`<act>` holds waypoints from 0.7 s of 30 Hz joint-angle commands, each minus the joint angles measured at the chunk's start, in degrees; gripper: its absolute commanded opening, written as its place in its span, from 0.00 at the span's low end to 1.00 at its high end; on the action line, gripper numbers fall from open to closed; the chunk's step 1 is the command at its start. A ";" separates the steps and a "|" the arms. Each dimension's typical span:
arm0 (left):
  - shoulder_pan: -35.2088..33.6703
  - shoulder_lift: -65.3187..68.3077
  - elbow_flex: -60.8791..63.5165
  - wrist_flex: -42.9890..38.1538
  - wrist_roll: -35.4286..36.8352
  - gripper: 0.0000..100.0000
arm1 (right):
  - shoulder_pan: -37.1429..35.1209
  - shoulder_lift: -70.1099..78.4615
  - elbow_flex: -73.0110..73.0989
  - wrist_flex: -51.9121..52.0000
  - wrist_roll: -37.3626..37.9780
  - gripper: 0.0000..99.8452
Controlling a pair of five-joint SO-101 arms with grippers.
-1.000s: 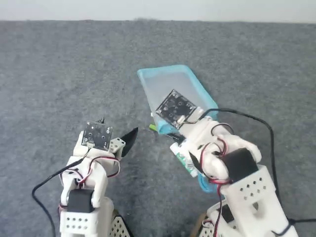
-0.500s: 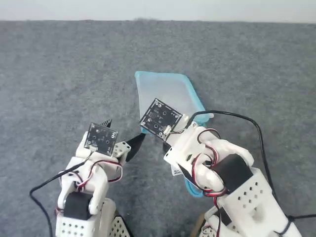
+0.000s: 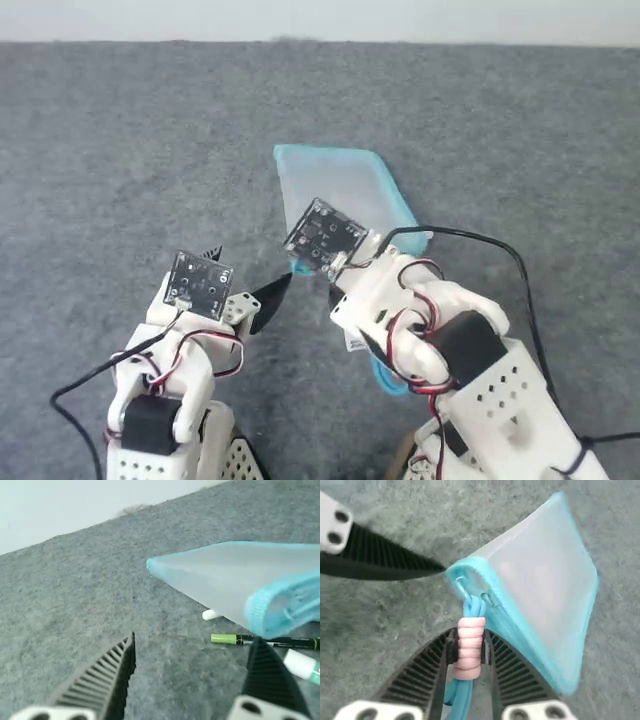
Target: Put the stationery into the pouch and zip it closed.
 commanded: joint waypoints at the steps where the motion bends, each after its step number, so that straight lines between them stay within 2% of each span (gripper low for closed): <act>1: -0.35 -1.05 -3.03 0.35 -1.05 0.33 | 2.77 -1.10 -0.26 -1.98 -2.02 0.01; 8: -0.09 -1.05 -2.42 0.35 -1.05 0.33 | 2.77 -1.10 -0.26 -1.98 -2.37 0.01; 13: 4.84 -0.97 -2.24 0.70 -1.05 0.33 | 2.68 1.89 -0.26 -3.03 -2.46 0.01; 21: 5.54 -1.05 -0.84 -1.41 -0.79 0.33 | 2.59 4.44 -0.44 -3.65 -2.46 0.01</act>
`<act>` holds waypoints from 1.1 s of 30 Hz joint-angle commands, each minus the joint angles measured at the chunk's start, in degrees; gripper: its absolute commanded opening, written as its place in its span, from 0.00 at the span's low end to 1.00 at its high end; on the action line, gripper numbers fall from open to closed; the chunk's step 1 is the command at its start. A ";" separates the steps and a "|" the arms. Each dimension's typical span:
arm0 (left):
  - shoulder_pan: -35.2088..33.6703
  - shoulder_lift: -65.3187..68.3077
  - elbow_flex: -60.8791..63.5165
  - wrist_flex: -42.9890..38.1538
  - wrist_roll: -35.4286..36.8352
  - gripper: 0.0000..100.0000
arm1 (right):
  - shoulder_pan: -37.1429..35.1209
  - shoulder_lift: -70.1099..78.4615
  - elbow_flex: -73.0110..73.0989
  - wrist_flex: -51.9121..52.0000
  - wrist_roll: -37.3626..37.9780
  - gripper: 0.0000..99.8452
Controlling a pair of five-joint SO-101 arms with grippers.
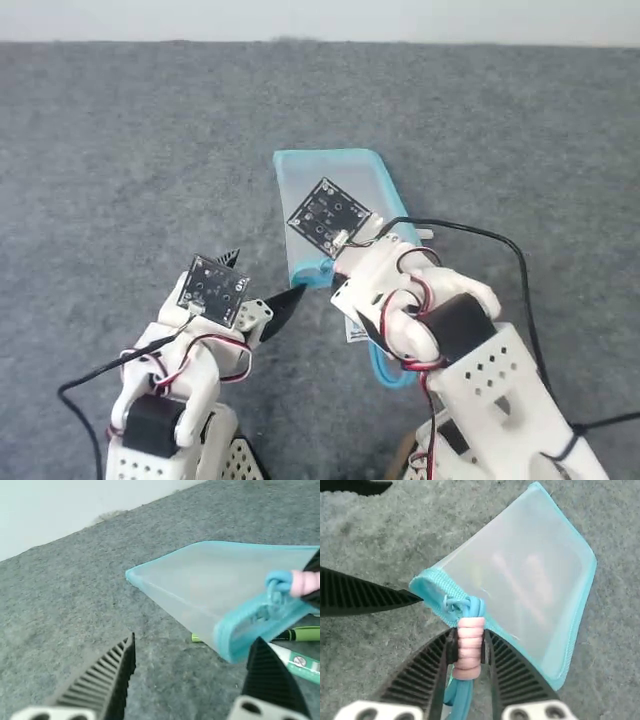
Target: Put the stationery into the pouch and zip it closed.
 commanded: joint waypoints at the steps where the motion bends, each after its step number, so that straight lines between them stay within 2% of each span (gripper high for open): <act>1: 0.53 -0.97 -0.66 -2.37 -0.26 0.33 | 0.57 0.04 -0.44 -1.45 -0.70 0.01; 9: 0.00 -0.88 7.34 -11.78 -0.26 0.33 | -5.14 -0.22 -0.44 0.92 -0.26 0.01; 17: -0.09 -0.88 7.60 -13.27 -0.26 0.33 | -5.67 -8.40 3.16 3.74 2.73 0.01; 21: -2.90 -0.88 7.69 -14.42 0.26 0.33 | -5.76 -13.67 8.35 3.74 5.01 0.01; 24: -3.87 -0.88 8.92 -16.53 1.76 0.29 | -5.76 -16.13 10.02 4.00 5.54 0.01; 30: -3.69 -0.88 12.44 -19.60 1.41 0.26 | -7.60 -18.33 9.67 5.32 5.89 0.01; 33: -1.23 -0.88 12.53 -19.52 1.67 0.26 | -7.60 -18.59 9.67 5.32 5.98 0.01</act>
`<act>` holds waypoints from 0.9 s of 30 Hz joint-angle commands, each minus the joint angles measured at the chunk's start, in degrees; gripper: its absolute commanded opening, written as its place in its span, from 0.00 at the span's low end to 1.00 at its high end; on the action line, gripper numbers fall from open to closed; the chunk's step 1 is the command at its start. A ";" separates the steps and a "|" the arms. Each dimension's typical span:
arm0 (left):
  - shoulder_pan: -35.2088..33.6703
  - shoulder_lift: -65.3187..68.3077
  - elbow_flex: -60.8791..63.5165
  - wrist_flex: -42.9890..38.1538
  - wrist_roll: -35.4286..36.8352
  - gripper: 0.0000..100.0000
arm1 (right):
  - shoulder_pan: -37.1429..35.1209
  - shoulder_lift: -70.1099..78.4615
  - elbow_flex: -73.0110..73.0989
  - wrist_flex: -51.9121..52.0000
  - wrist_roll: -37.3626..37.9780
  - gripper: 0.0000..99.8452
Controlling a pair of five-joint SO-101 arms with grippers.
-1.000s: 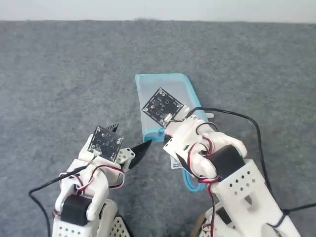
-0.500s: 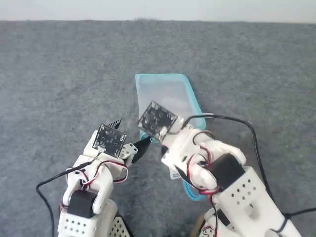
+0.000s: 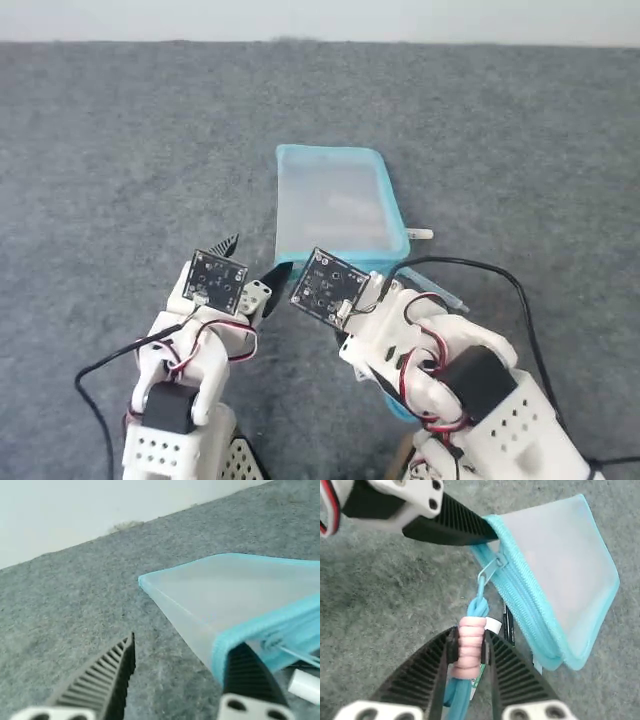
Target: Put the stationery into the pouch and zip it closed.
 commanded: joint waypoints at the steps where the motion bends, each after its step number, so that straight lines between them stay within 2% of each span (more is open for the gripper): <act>1: 2.81 -0.79 -0.40 -1.49 0.70 0.26 | -0.92 -2.15 -0.79 0.66 0.97 0.01; 4: 4.84 -0.79 -0.40 -1.32 0.79 0.22 | -0.92 -1.63 -0.79 0.66 0.97 0.01; 8: 4.66 -0.70 -2.59 1.41 3.60 0.07 | -0.75 -1.54 -0.79 0.66 0.53 0.01; 11: 4.66 -0.70 -8.22 8.00 3.60 0.08 | -0.57 -1.54 -0.70 0.66 0.53 0.01; 14: 2.99 2.11 -9.98 8.62 1.32 0.09 | -0.48 -1.54 -0.70 0.57 0.44 0.01; 17: 2.99 10.55 -14.73 8.44 0.97 0.09 | -0.48 -1.45 -0.44 0.40 0.44 0.01; 21: 4.04 26.90 -23.87 6.86 0.88 0.03 | 0.75 -1.45 -0.44 0.40 0.44 0.01; 27: 6.77 46.68 -27.03 -3.69 2.90 0.01 | 7.52 -1.45 -0.35 0.13 0.88 0.01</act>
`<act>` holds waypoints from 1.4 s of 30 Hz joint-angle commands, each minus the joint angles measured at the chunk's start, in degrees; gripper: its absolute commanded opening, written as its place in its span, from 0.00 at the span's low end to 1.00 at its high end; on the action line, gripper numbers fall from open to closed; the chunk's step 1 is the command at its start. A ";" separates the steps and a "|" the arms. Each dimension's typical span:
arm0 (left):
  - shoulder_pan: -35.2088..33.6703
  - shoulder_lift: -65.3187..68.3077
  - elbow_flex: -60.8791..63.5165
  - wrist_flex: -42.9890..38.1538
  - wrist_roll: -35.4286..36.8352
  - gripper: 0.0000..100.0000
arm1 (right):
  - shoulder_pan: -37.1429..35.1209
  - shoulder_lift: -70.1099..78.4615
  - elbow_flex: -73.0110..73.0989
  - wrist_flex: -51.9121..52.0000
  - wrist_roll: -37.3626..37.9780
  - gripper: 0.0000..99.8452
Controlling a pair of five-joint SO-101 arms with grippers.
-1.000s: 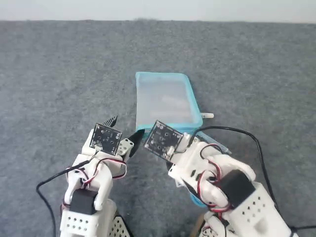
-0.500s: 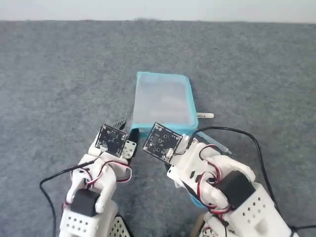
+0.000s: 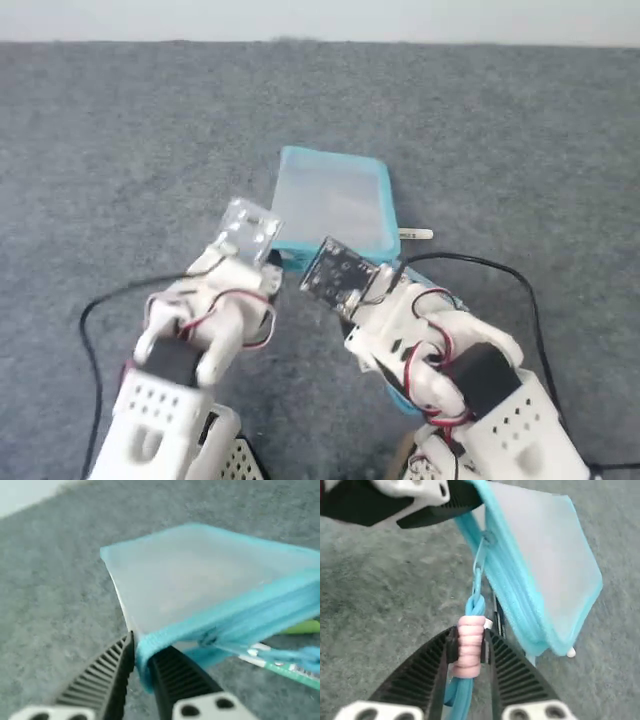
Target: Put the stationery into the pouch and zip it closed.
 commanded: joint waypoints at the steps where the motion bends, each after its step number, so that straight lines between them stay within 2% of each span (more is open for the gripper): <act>1: -1.14 10.99 -3.56 -7.38 2.20 0.01 | 2.86 -1.45 -0.26 0.48 0.79 0.01; 5: -3.69 12.92 -2.33 -10.81 2.90 0.01 | 3.47 -0.92 -0.26 0.13 0.79 0.01; 9: -4.04 9.76 -0.92 -10.81 2.90 0.01 | 7.87 4.35 -0.35 -2.42 0.79 0.01; 12: -4.04 6.24 0.66 -10.81 2.73 0.01 | 8.22 7.43 -0.70 -3.47 0.79 0.01; 17: -3.52 3.34 2.24 -10.81 2.64 0.03 | 3.38 4.97 -1.23 -1.80 0.35 0.01; 23: -3.52 3.25 3.21 -11.16 2.64 0.18 | -1.71 -1.63 -2.46 2.77 0.26 0.01; 29: -3.43 3.25 3.21 -11.69 2.55 0.19 | -2.59 -5.85 -2.46 3.30 0.53 0.01; 38: -3.52 3.25 7.69 -19.69 2.90 0.19 | -3.91 -8.04 -7.74 7.96 0.70 0.01; 42: -3.52 3.25 7.69 -19.78 2.90 0.19 | -7.25 -8.22 -7.74 8.13 0.70 0.01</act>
